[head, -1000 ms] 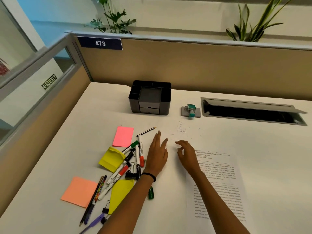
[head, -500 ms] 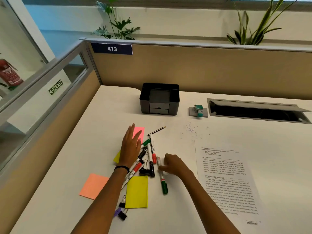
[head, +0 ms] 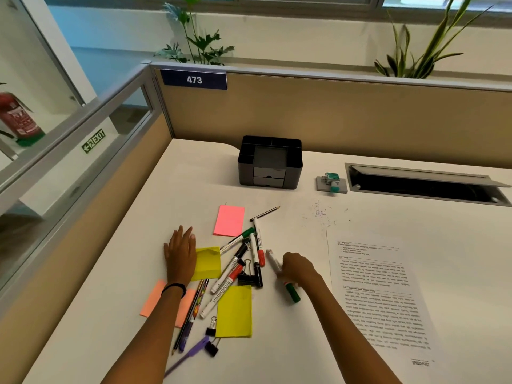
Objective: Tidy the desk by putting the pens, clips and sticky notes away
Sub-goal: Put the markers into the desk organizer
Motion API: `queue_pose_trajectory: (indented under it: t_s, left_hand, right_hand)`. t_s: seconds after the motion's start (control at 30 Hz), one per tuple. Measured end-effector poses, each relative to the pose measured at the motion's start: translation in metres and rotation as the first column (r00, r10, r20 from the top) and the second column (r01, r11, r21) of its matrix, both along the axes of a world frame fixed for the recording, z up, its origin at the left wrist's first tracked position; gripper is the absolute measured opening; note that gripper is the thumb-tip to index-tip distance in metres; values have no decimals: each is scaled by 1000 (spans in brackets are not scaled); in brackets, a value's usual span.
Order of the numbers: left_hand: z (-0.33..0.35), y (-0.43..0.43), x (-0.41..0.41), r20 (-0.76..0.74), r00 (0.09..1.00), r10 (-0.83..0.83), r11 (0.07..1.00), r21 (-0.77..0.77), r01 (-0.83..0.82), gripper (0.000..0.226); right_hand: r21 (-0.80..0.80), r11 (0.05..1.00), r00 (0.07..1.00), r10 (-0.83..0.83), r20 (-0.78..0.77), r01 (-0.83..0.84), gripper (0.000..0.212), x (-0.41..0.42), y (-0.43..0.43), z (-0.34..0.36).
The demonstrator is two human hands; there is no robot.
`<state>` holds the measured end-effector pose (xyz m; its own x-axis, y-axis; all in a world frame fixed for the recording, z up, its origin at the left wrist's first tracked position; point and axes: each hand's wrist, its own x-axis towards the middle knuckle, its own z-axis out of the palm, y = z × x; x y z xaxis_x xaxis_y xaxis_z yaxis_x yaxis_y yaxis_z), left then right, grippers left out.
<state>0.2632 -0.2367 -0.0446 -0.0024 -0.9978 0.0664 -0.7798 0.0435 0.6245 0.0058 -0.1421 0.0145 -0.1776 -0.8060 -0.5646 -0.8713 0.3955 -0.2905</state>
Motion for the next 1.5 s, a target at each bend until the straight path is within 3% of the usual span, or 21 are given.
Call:
queue_pose_trajectory:
  t_s: [0.1,0.23,0.33,0.47,0.53,0.63,0.73,0.87,1.2,1.4,1.5]
  left_hand:
    - [-3,-6,10,-32,999,15,999,32,-14,39]
    - [-5,-15,17,3,996,-87,992,88,87,39]
    - [-3,-22,22,-15,987,-158,980,116,159,39]
    - [-2,-27,33,-3,975,-224,969,108,223,41]
    - [-4,-25,33,102,958,-270,961,92,261,47]
    - [-11,-22,32,260,919,-296,955,77,286,91]
    - [-10,-20,29,338,896,-288,958,87,275,88]
    - [-10,-20,27,379,884,-273,962,104,253,78]
    - [-8,-19,23,358,903,-239,971,68,230,82]
    - [-9,-19,24,349,908,-231,972,55,226,84]
    - [-8,-20,23,314,925,-214,976,41,212,77]
  right_hand:
    - [51,991,970,-135,200,127,29,-20,-6,9]
    - [-40,926,848,-327,418,376,18,-47,-19,23]
    - [-277,827,826,-337,452,489,19,-68,-35,35]
    - [-528,607,792,-326,516,594,27,-85,-65,51]
    - [-605,520,794,-318,518,603,27,-93,-82,60]
    - [-669,463,812,-281,511,581,23,-102,-106,75]
    - [-691,422,809,-321,492,587,21,-108,-128,81]
    - [-701,470,842,-346,413,537,21,-110,-155,81]
    - [-692,576,900,-292,324,436,20,-102,-189,69]
    - [-672,591,895,-305,325,446,23,-97,-194,64]
    - [-726,564,915,-318,248,393,28,-92,-185,64]
